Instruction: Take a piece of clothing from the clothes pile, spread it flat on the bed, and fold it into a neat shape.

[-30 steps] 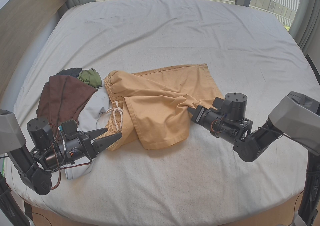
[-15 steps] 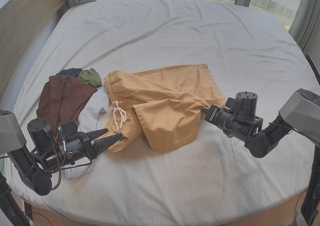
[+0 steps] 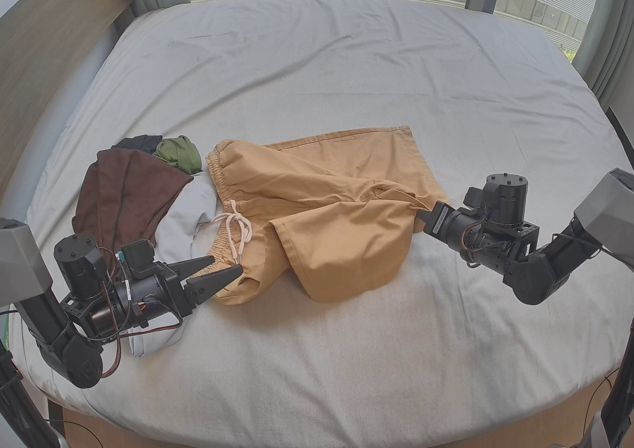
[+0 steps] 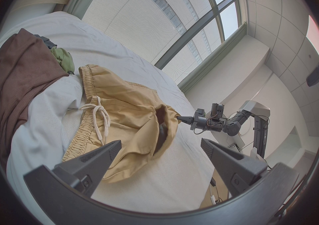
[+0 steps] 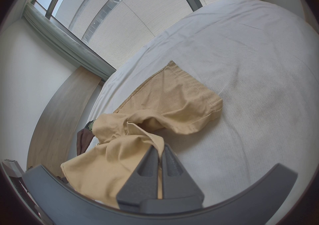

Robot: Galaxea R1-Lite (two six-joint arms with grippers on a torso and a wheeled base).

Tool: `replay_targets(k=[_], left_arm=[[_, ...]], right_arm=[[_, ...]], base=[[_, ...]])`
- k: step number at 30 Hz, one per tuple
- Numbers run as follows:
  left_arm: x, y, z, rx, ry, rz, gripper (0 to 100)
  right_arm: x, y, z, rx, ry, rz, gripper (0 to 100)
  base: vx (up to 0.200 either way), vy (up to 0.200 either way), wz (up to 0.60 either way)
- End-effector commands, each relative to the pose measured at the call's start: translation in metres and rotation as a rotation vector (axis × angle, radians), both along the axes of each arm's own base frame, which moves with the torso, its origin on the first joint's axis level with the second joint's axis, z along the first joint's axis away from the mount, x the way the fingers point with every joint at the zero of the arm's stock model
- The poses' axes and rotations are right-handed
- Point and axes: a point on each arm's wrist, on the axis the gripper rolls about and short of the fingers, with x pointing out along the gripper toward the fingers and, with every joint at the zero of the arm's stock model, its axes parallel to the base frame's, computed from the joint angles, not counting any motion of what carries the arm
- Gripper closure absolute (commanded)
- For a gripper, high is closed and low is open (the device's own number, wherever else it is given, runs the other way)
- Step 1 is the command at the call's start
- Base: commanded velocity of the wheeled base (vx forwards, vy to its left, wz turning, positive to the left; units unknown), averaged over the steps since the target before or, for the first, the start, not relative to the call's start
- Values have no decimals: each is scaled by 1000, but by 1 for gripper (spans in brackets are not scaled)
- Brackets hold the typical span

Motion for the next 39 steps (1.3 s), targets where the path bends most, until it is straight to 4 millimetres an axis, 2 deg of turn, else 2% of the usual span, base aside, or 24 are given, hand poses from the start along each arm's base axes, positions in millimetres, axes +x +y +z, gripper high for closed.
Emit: replay_targets(k=[1, 6, 7, 12, 21, 24, 29, 30, 36, 39], left_arm=[[0, 0, -1, 1, 2, -2, 0], [-1, -2, -1, 0, 3, -6, 0], [0, -2, 0, 0, 2, -6, 0], [-1, -2, -1, 1, 5, -6, 0], [0, -3, -4, 4, 14, -13, 0], [0, -4, -4, 4, 16, -16, 0], [0, -4, -5, 5, 19, -16, 0], [0, -4, -5, 5, 19, -16, 0], [0, -4, -4, 4, 16, -13, 0], [0, -4, -4, 4, 16, -13, 0]], right_arm=[[0, -1, 3, 4, -13, 2, 100], [1, 1, -4, -34, -13, 13, 100], [2, 1, -7, -42, -13, 12, 0], [1, -1, -9, -43, -30, 9, 0], [-15, -8, -27, -79, -24, 18, 0], [-27, -7, -34, -79, -27, 34, 0], [-39, 10, -49, -72, -10, 101, 0], [-39, 10, -50, -72, -11, 100, 0], [-29, 23, -86, -79, 16, 128, 0], [-28, 30, -95, -80, 29, 149, 0]], base=[[0, 0, 0], [0, 0, 0], [0, 0, 0], [0, 0, 0], [0, 0, 0], [0, 0, 0], [0, 0, 0], [0, 0, 0], [0, 0, 0], [0, 0, 0]])
